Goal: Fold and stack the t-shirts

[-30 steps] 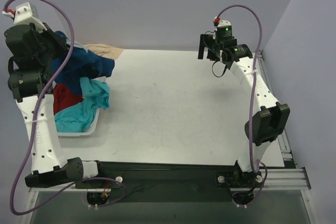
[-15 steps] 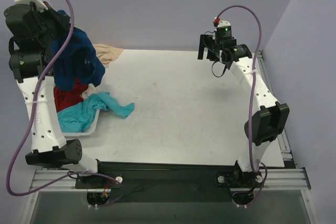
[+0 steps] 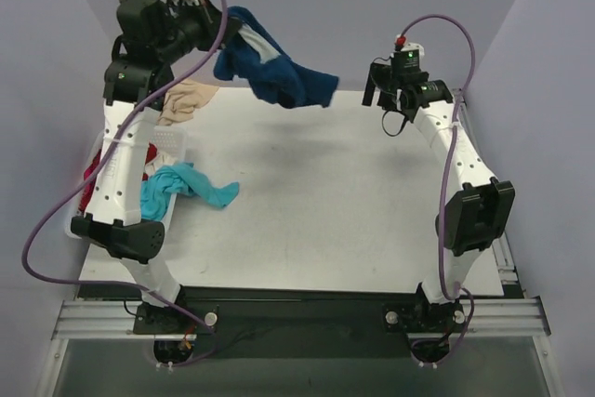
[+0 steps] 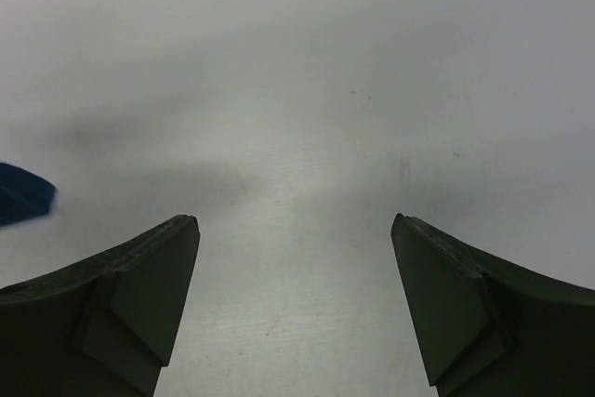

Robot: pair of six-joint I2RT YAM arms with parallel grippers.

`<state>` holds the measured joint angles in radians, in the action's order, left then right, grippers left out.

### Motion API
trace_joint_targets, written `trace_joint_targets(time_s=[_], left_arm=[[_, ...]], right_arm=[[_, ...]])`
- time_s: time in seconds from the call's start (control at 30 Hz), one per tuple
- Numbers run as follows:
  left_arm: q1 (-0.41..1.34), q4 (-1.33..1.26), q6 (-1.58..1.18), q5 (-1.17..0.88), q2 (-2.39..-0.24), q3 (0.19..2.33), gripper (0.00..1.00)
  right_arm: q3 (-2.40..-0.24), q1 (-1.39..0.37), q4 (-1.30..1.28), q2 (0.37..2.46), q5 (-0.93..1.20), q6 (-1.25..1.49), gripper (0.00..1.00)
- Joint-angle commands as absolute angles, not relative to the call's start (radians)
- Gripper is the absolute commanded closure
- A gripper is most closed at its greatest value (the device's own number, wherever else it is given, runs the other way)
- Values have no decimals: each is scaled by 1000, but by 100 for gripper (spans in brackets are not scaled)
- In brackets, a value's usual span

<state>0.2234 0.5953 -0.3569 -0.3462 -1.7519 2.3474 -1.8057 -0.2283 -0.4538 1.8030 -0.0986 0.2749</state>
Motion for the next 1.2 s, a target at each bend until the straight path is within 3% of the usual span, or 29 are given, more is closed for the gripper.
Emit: trace_joint_targets(time_s=[0.0,0.2,0.4,0.63,0.77,0.83,0.87,1.07,1.17], left_arm=[[302,482,-338,-400,-1767,2281,100],[416,399,-368,-451,-1850,1880,100],[425,426,-354,-332,-1913,1573,100],[390,520,-391,-68,-1879,1503,100],[383,564,-396,-9,-1868,1513,40],[383,593,-388,32,-1850,1514,28],[383,607,-384,53,-1841,1517,14],[382,728,-342,196,-1766,1502,13],[380,799,-348,276,-1755,1468,24]], right_arm=[[-1760,-169,-468,1732,-169,375,12],[-1704,-95,-468,1680,-138,454,12],[-1646,-104,-472,1660,-54,400,13],[-1566,-186,-483,1664,-34,341,13],[-1560,-219,-485,1686,-18,354,13],[-1563,-229,-486,1701,-11,359,13],[-1565,-235,-488,1706,-9,360,13],[-1574,-262,-486,1739,21,368,14],[-1572,-265,-486,1749,31,371,15]])
